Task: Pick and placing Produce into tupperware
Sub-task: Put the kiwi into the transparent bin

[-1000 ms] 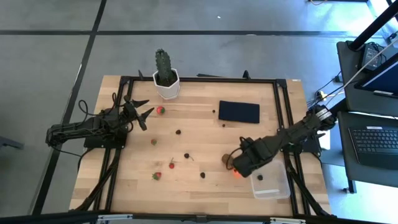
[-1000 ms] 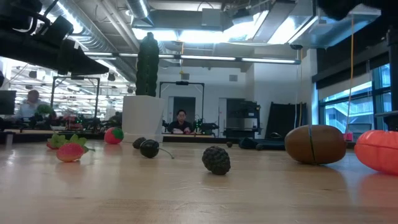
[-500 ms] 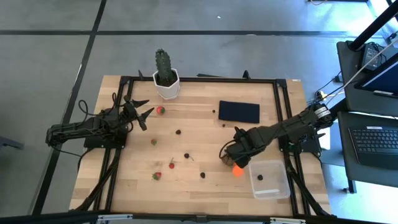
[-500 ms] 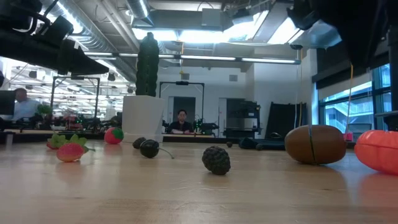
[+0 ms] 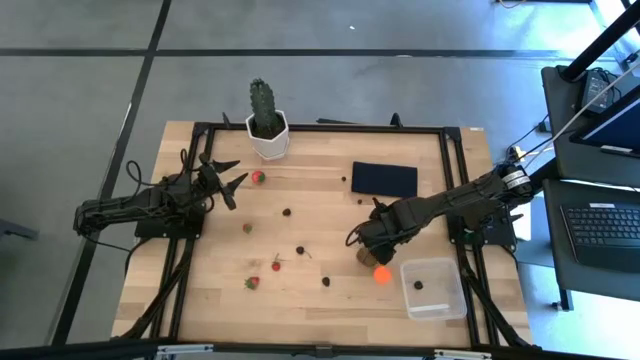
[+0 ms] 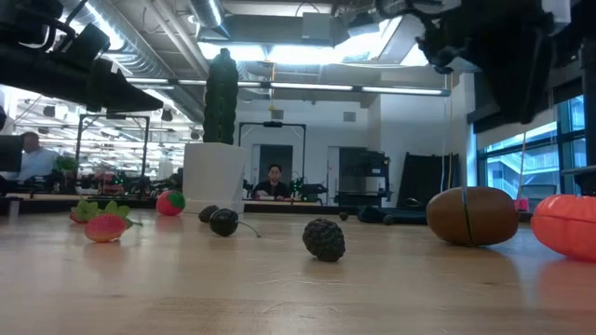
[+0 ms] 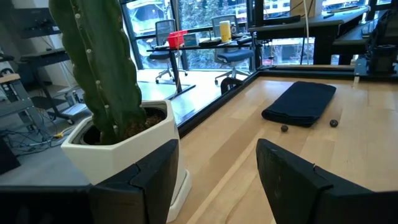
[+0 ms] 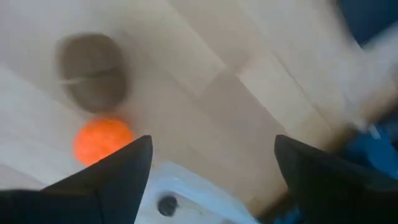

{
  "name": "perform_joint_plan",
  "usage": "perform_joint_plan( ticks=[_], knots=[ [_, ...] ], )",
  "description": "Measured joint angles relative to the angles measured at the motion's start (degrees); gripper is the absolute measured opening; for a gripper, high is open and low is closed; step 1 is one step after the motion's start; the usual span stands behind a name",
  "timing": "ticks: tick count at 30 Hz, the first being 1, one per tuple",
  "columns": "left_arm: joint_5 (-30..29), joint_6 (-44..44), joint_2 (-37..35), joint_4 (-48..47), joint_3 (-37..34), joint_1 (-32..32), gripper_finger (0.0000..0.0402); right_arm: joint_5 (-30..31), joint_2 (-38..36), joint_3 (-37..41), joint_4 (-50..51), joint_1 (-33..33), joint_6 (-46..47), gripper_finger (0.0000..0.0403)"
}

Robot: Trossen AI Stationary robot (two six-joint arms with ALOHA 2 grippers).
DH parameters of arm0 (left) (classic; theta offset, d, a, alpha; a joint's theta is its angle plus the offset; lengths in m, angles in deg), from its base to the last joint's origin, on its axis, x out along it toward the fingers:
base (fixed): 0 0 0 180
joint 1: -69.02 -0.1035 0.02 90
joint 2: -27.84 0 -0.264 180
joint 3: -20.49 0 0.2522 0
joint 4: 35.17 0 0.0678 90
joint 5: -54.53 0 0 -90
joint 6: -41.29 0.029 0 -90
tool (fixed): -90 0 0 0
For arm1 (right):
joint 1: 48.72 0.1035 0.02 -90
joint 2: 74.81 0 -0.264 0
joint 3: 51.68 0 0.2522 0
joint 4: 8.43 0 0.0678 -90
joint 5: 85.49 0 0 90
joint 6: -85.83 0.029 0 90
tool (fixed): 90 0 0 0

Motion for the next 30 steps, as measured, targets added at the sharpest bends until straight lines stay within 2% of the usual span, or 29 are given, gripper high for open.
perform_joint_plan(
  ticks=[5, 8, 14, 18, 30],
  knots=[
    [0.0, -0.02, 0.01, 0.0, 0.0, 0.01, 0.0208, 1.19, -0.01, 0.0, -10.79, -0.03, -14.4, 0.0338],
    [0.0, -0.02, 0.0, 0.0, 0.01, 0.01, 0.0208, 1.18, -0.01, 0.0, -15.09, 0.29, -18.65, 0.0338],
    [0.0, -0.08, 0.0, 0.0, 0.01, -0.01, 0.0208, 1.16, -0.02, 0.0, -18.11, 1.27, -19.5, 0.0338],
    [0.0, -0.45, 0.0, 0.0, 0.02, 0.0, 0.0208, 1.06, -0.02, 0.0, -19.74, 1.26, -16.68, 0.0338],
    [0.0, -0.5, 0.01, 0.0, 0.0, -0.01, 0.0208, 0.73, -0.02, 0.0, -19.68, 1.11, -18.31, 0.0338]
  ],
)
